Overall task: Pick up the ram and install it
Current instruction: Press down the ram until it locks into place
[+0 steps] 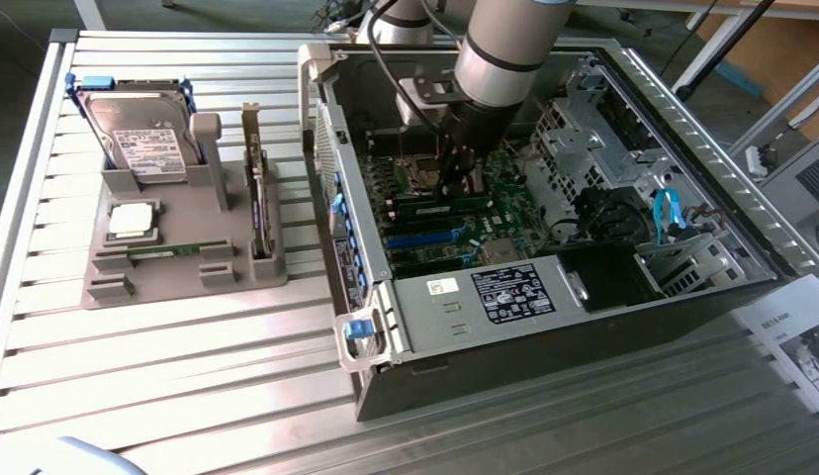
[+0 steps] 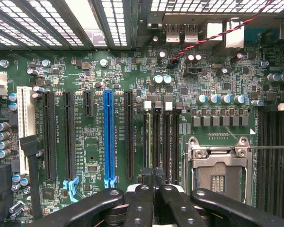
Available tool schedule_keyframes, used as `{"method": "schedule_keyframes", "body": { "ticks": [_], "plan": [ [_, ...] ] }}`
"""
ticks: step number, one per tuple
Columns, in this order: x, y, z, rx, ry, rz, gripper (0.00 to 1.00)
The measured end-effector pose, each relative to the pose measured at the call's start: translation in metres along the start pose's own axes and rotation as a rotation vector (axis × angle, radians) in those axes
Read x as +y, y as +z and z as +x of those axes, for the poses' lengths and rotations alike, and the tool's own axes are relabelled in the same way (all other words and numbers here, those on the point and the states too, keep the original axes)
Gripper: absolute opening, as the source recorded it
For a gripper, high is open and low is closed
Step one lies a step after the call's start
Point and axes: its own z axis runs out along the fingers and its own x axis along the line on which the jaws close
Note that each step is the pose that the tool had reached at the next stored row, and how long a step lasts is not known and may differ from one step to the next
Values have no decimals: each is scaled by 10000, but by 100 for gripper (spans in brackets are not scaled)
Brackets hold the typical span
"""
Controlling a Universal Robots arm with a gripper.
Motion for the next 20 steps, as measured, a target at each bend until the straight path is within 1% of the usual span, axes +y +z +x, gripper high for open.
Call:
{"method": "schedule_keyframes", "body": {
  "ticks": [13, 20],
  "plan": [
    [1, -97, -4, 0, 0, 0, 10],
    [1, -100, -4, 0, -2, 1, 10]
  ]
}}
